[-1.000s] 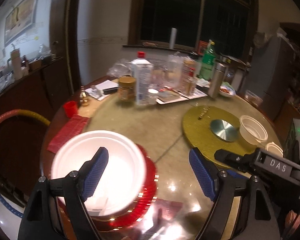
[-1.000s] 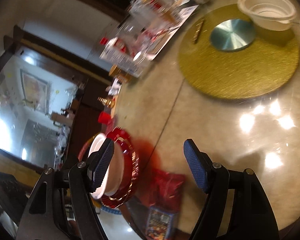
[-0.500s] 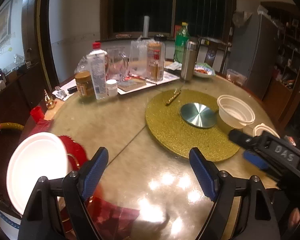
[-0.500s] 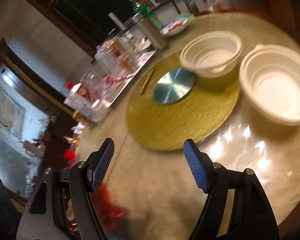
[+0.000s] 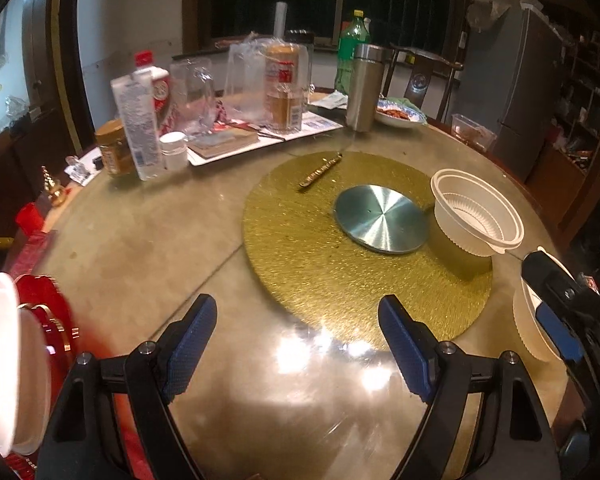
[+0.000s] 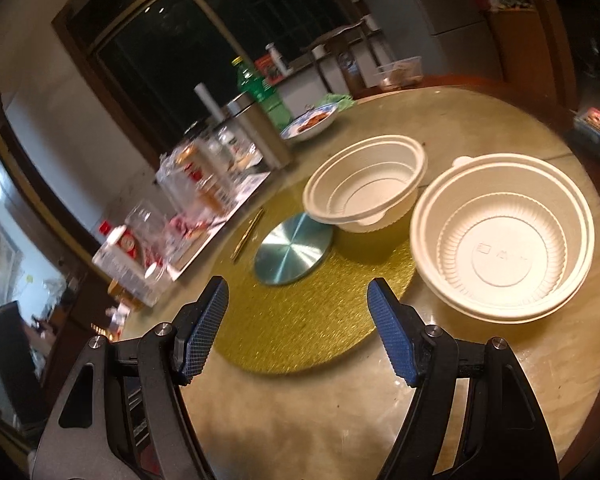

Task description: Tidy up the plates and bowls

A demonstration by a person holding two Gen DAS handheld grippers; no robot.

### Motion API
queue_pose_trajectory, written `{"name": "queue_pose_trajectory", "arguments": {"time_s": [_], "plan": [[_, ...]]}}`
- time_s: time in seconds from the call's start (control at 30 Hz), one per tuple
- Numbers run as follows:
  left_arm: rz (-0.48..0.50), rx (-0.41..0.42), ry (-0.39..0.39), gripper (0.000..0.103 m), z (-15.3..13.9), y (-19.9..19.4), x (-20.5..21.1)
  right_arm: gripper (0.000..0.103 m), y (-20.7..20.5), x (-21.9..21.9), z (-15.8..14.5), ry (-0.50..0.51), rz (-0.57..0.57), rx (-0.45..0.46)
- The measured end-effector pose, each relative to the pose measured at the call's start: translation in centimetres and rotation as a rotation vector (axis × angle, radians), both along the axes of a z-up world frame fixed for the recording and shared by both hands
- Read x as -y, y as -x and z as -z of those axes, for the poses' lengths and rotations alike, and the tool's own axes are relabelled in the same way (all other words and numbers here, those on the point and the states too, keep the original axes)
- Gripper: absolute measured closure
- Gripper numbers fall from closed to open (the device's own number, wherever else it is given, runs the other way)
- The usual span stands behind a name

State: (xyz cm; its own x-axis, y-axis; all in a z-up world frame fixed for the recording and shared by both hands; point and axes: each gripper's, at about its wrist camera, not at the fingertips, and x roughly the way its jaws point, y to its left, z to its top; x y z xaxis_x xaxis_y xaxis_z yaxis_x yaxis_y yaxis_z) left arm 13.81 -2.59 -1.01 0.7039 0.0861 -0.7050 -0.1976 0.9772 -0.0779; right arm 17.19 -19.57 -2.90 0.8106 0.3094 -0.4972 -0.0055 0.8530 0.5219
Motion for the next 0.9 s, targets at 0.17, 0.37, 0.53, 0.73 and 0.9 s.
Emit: {"name": "queue_pose_trajectory", "arguments": {"time_s": [0.17,0.37,0.53,0.73,0.9], "plan": [[0.016,-0.031,0.022,0.02,1.2,-1.5,0.6,0.03,-0.6,0.3,0.9,-0.027,0.01,-0.037],[0.041,-0.07,0.023,0.02,2.7,-2.2,1.0,0.03,-0.5,0.0,1.2,-0.017,0.026,-0.026],[0.05,-0.07,0.023,0.02,3.2,-2.4,0.8,0.03,-0.7,-0.1,1.5,0.001,0.039,-0.035],[0.051,-0.061,0.03,0.02,3.2,-2.3,0.6,0.03,-0.7,-0.3,1.5,0.03,0.05,-0.025],[0.059,-0.058,0.03,0.02,3.3,-2.2,0.6,0.03,-0.8,-0.6,1.6,0.05,0.043,-0.027]]}}
